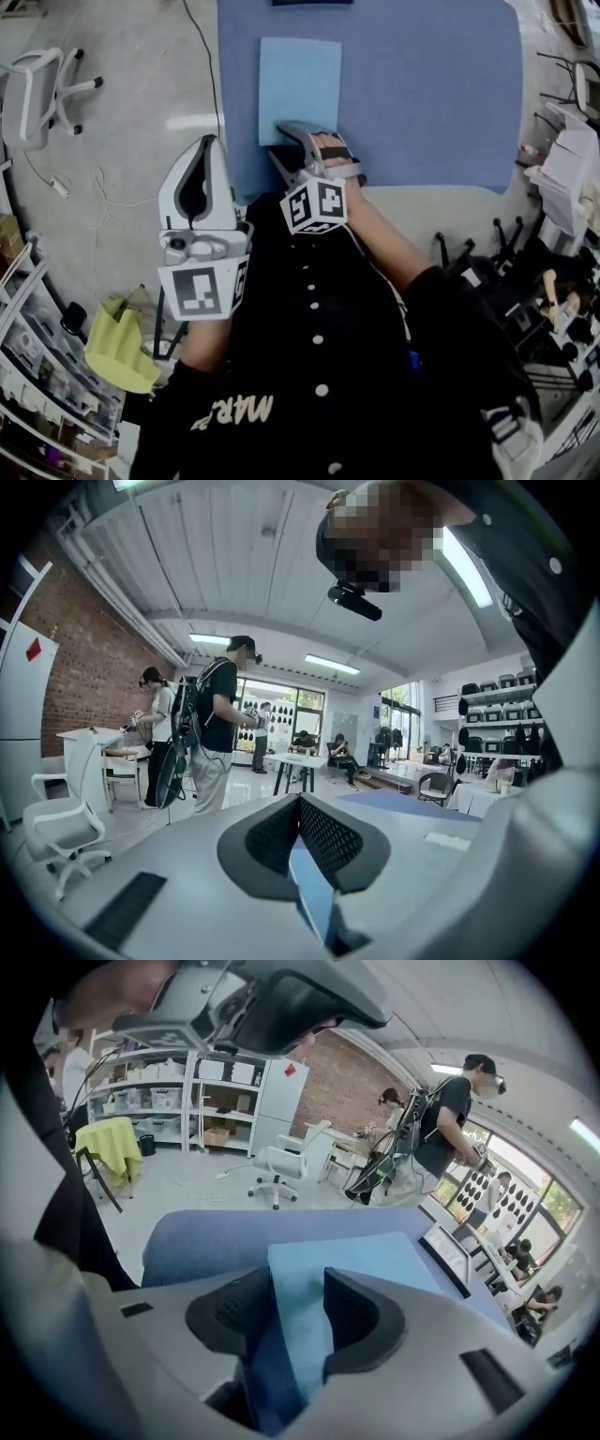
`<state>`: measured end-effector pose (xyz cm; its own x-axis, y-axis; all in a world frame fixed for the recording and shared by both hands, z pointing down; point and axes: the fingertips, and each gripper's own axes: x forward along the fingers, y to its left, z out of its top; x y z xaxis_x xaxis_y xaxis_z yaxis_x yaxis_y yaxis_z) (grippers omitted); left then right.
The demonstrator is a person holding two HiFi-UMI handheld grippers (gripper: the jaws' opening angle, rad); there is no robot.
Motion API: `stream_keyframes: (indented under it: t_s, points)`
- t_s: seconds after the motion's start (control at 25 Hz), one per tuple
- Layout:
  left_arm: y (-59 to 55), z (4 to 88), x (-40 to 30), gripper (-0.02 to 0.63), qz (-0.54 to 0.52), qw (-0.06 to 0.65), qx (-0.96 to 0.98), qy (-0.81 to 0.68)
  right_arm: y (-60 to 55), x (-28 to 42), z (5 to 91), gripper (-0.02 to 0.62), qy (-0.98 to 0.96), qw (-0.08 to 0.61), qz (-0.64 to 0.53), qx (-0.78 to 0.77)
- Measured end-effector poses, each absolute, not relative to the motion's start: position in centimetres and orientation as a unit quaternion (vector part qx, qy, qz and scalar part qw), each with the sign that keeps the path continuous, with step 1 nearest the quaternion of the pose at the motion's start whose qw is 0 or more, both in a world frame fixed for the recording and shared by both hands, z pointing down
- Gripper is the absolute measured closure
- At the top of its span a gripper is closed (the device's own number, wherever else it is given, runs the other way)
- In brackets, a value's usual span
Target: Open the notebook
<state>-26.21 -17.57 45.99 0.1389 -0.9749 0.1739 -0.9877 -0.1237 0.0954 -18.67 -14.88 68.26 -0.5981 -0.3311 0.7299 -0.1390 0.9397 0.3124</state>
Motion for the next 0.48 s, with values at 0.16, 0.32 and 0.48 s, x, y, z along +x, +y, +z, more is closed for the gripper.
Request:
stream_keyframes:
  t_s: [0.16,0.32,0.48]
  points:
    - [-17.3,45.9,-26.1,0.603,0.031,0.098,0.746,-0.658,-14.8,-18.4,68.3,0.419,-0.885,0.431,-0.107,0.143]
    - [-16.5,45.6,-26.2,0.603,0.032,0.092,0.748,-0.656,-13.9,-18.5,67.6,0.495,-0.890,0.421,-0.085,0.152]
    - [-16.2,45.4,-26.1,0.603,0.030,0.090,0.748,-0.657,-13.6,-18.3,66.5,0.539,-0.891,0.408,-0.086,0.179]
